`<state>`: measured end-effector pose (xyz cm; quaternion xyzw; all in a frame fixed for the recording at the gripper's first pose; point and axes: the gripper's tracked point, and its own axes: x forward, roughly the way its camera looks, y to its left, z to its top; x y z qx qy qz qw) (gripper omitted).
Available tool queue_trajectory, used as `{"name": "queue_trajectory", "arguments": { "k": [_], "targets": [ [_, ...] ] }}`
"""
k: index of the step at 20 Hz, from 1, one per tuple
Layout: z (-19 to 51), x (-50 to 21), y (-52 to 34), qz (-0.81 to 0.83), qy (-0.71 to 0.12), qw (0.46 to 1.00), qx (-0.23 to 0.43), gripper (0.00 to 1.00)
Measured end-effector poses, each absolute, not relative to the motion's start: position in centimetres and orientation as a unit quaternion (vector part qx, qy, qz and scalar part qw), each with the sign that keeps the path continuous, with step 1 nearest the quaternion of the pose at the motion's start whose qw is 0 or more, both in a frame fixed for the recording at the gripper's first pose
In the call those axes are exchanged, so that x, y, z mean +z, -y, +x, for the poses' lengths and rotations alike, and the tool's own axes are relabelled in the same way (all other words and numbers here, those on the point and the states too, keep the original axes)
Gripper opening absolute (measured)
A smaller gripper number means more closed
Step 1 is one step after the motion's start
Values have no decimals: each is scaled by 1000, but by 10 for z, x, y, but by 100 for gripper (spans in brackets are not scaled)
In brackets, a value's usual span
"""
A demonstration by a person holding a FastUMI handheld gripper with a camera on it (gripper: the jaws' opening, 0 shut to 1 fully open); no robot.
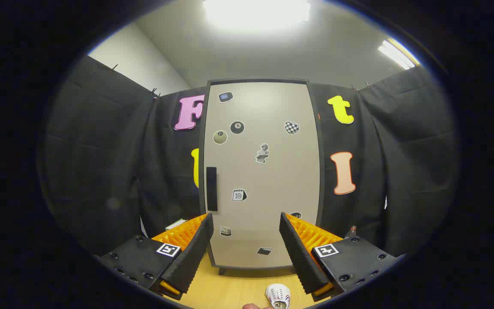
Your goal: Open the shoe cabinet door, grab the shoes and put them into the shoe cabinet, then close the shoe cabinet door.
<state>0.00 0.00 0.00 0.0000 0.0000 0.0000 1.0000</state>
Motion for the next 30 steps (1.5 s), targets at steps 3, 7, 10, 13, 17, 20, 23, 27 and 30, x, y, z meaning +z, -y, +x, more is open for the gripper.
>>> {"name": "queue_trajectory", "arguments": {
  "k": [3, 7, 10, 13, 17, 20, 23, 27, 30],
  "targets": [
    [1, -5, -3, 2, -4, 1000, 2, 97],
    [3, -6, -4, -7, -3, 1000, 5, 97],
    [4, -8, -6, -7, -6, 1000, 10, 97],
    [4, -9, -4, -9, -4, 1000, 12, 97],
    [4, -13, -3, -10, -9, 1000, 17, 97],
    [4, -13, -1, -12, -9, 1000, 20, 97],
    [4, -10, 2, -9, -6, 1000, 21, 97],
    [8, -7, 6, -4, -5, 1000, 20, 97],
    [14, -2, 6, -4, -4, 1000, 22, 97]
  ]
}}
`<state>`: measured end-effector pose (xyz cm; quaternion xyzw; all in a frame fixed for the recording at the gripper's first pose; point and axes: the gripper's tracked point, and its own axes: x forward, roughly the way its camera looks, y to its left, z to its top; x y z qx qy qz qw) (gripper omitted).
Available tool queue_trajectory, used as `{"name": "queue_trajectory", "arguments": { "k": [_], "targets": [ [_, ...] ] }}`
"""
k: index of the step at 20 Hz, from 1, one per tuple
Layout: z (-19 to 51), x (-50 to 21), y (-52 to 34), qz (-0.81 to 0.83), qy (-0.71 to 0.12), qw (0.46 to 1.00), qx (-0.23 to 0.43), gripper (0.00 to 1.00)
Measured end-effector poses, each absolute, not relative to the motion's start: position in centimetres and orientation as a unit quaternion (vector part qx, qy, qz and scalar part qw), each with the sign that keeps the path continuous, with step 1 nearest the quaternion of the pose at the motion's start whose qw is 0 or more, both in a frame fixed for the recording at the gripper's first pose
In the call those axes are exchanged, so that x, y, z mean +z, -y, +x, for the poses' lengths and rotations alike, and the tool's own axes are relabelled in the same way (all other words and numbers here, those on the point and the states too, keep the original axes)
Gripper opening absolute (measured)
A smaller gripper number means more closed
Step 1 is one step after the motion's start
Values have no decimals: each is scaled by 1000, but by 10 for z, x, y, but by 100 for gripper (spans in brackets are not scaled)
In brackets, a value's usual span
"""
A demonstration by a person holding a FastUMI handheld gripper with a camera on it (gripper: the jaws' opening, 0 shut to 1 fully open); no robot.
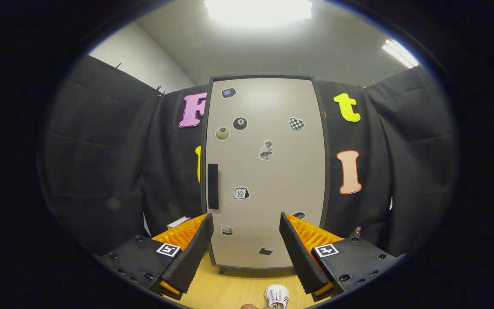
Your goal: Open the shoe cabinet door, grab the shoes and put them into the shoe cabinet, then close the shoe cabinet door.
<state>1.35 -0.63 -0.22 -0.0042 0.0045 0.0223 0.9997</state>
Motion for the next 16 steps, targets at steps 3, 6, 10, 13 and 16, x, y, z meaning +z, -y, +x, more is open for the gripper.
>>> {"name": "queue_trajectory", "arguments": {
  "k": [3, 6, 10, 13, 16],
  "targets": [
    [21, 1, -1, 13, -1, 999, 31, 97],
    [38, 7, -9, 14, -2, 999, 36, 97],
    [68, 22, -19, 1, 6, 999, 39, 97],
    [95, 29, -20, -9, 8, 999, 32, 97],
    [124, 25, -23, -16, -8, 999, 26, 97]
  ]
}}
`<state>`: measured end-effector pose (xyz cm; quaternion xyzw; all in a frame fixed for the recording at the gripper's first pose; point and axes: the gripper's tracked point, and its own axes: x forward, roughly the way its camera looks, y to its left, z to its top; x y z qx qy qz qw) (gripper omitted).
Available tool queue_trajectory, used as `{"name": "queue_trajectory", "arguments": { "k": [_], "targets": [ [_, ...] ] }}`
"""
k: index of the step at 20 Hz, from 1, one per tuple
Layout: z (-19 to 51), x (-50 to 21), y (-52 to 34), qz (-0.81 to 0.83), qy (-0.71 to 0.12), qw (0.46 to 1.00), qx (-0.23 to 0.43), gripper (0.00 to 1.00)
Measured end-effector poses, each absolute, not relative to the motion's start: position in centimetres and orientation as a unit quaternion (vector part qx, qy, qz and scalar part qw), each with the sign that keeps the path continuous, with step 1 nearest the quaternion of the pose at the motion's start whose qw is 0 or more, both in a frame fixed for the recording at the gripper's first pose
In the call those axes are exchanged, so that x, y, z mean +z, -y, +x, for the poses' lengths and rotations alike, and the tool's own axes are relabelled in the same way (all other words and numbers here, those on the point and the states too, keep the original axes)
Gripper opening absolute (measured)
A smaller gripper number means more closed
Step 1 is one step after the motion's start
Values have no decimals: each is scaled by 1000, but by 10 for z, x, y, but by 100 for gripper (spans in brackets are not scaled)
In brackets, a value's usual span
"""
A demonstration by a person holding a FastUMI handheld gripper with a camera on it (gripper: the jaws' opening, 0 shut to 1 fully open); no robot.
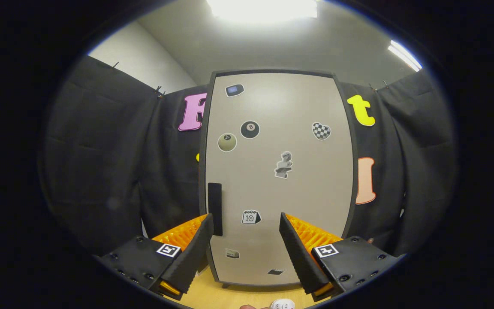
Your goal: Open the shoe cabinet door, grab the shoes and put them into the shoe cabinet, then close the shoe cabinet door.
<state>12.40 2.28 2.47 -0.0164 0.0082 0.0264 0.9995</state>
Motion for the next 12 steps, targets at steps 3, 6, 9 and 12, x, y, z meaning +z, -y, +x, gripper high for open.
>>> {"name": "queue_trajectory", "arguments": {
  "k": [3, 6, 9, 12],
  "targets": [
    [151, 20, -38, -23, -26, 999, 34, 97],
    [173, 25, -57, -36, -25, 998, 42, 97],
    [196, 21, -81, -47, -35, 997, 52, 97],
    [218, 13, -95, -61, -40, 996, 46, 97]
  ]
}}
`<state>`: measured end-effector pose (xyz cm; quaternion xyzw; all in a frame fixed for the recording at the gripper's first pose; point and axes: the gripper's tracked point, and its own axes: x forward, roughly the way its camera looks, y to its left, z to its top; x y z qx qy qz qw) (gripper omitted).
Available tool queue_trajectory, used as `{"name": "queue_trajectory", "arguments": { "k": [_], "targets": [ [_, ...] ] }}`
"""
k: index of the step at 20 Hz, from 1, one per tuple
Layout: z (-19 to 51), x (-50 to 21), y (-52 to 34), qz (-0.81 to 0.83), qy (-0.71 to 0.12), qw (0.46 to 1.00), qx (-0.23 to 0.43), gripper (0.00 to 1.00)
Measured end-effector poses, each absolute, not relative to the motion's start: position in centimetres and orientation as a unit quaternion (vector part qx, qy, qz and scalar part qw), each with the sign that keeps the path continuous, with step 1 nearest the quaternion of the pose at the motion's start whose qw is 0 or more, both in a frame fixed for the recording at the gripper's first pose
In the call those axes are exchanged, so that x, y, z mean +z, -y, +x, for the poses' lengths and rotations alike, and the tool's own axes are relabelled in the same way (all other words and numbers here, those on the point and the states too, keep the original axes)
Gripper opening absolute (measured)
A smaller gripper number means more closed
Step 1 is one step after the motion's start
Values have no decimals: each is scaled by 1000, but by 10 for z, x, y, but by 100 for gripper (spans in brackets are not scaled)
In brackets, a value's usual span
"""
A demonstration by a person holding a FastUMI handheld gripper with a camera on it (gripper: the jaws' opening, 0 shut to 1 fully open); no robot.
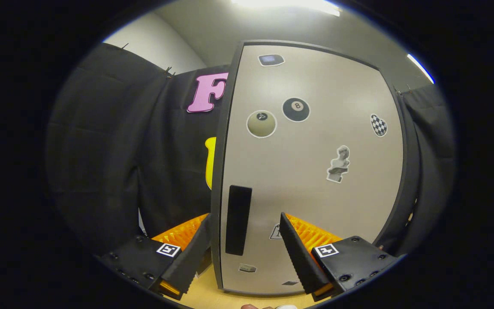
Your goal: Open the shoe cabinet door, grab the shoes and put them into the shoe cabinet, then close the shoe cabinet door.
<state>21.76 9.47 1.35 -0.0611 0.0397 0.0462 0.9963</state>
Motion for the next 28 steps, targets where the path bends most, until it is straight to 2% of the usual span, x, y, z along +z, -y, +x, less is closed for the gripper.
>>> {"name": "queue_trajectory", "arguments": {
  "k": [7, 8, 12, 13, 14, 17, 19, 20, 21, 23, 25, 28],
  "targets": [
    [250, -9, -96, -63, -69, 995, 19, 95],
    [253, -10, -96, -56, -71, 996, 16, 90],
    [260, -15, -105, -23, -86, 996, 19, 60],
    [259, -15, -105, -21, -90, 996, 14, 47],
    [261, -15, -104, -23, -91, 996, 9, 39],
    [258, -16, -104, -23, -87, 996, -3, 34],
    [257, -15, -105, -29, -86, 996, 3, 25],
    [257, -14, -105, -31, -85, 996, 12, 25],
    [258, -16, -105, -23, -82, 996, 17, 18],
    [248, -16, -105, -12, -93, 995, 25, 14],
    [237, -16, -104, -15, -97, 995, 32, 10],
    [212, -12, -101, -15, -96, 994, 45, 10]
  ]
}}
